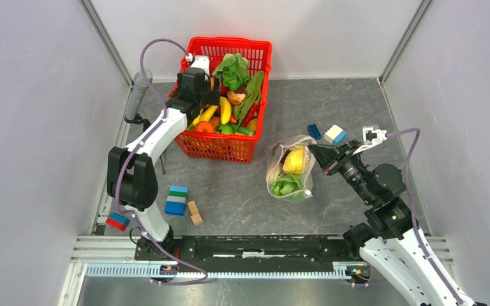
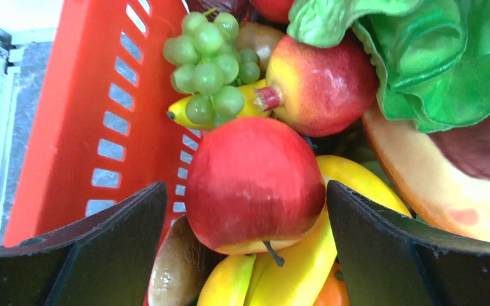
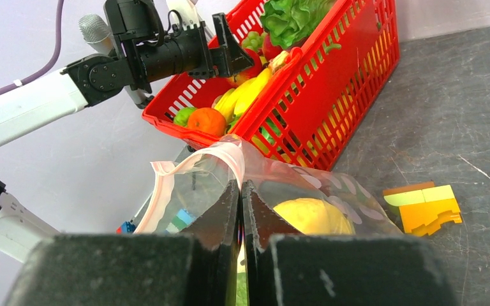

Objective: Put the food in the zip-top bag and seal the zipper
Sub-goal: Pick up the fake fruit from the bin.

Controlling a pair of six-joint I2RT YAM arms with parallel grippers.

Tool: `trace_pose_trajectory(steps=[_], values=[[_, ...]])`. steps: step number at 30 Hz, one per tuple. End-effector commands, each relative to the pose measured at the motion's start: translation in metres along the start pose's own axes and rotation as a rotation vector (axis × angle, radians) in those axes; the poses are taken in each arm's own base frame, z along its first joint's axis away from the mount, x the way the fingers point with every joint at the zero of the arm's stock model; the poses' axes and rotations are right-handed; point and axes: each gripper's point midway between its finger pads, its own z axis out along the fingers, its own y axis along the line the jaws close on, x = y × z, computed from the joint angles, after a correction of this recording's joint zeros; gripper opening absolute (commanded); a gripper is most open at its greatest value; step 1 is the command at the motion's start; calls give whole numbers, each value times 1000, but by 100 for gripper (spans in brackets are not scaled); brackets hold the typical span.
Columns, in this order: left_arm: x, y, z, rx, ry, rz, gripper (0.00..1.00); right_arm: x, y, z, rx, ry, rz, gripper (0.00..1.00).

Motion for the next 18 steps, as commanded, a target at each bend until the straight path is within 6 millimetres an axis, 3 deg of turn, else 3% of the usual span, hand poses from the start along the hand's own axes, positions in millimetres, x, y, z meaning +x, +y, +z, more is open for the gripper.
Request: trace_pose_trajectory(steps=[1, 4, 8, 13, 18], values=[[1, -7, -7, 39, 17, -49, 99, -22, 12, 1, -29, -54, -23, 7], [6, -7, -16, 59, 24, -53, 95, -22, 11, 0, -26, -58, -25, 7], [9, -11, -16, 83, 45, -49, 76, -24, 13, -3, -32, -68, -24, 7], [-16, -16, -38, 141, -27, -101, 58, -24, 15, -7, -39, -70, -20, 7], [-48, -24, -81, 253, -129, -143, 55, -23, 17, -12, -51, -73, -12, 7]])
